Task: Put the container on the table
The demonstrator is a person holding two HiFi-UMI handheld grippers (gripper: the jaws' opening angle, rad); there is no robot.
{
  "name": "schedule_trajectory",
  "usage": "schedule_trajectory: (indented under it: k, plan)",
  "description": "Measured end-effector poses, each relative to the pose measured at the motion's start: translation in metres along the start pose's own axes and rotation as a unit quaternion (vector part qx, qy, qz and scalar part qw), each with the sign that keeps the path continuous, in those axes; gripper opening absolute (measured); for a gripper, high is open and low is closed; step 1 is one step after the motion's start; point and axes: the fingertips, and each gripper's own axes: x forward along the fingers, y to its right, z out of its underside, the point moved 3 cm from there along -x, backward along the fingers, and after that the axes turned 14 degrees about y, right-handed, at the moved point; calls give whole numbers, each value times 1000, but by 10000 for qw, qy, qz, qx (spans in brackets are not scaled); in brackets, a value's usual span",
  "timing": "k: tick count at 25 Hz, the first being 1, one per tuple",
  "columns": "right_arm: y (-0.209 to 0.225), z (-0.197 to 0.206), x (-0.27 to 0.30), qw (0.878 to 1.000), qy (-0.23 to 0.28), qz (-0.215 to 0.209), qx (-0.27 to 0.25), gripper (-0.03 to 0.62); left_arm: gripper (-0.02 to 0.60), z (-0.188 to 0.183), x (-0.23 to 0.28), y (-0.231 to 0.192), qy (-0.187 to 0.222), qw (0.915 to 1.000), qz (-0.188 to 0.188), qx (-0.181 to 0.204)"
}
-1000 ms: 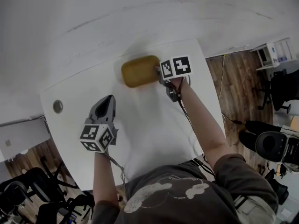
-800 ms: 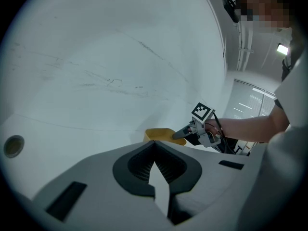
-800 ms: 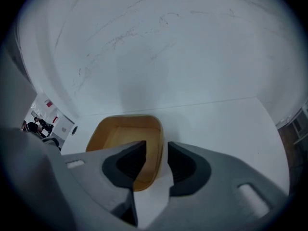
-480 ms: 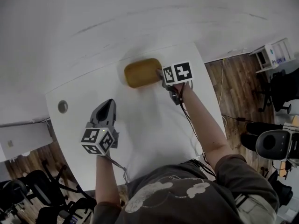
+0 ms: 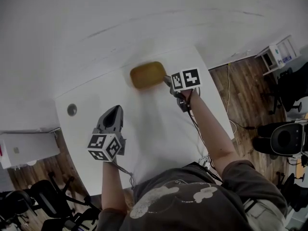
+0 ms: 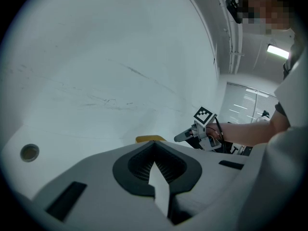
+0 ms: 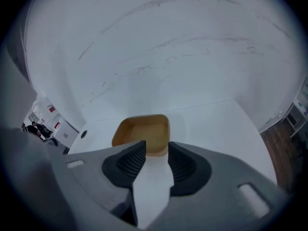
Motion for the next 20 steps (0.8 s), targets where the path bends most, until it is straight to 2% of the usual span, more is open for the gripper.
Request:
schedule_trajectory:
  k: [6,15,20]
  plan:
    - [-29,16,-30,9998,162,-20,69,143,-3,-7,-24,16,51,9997,241,29]
    - [-69,40,-57,9990,404,1,201,132,-3,-5,-35,16,-83,9967,770,233]
    - [-86,61,-69,9994,357,-15,36,127,-3,7,-39,17,-173,9946,1008,163]
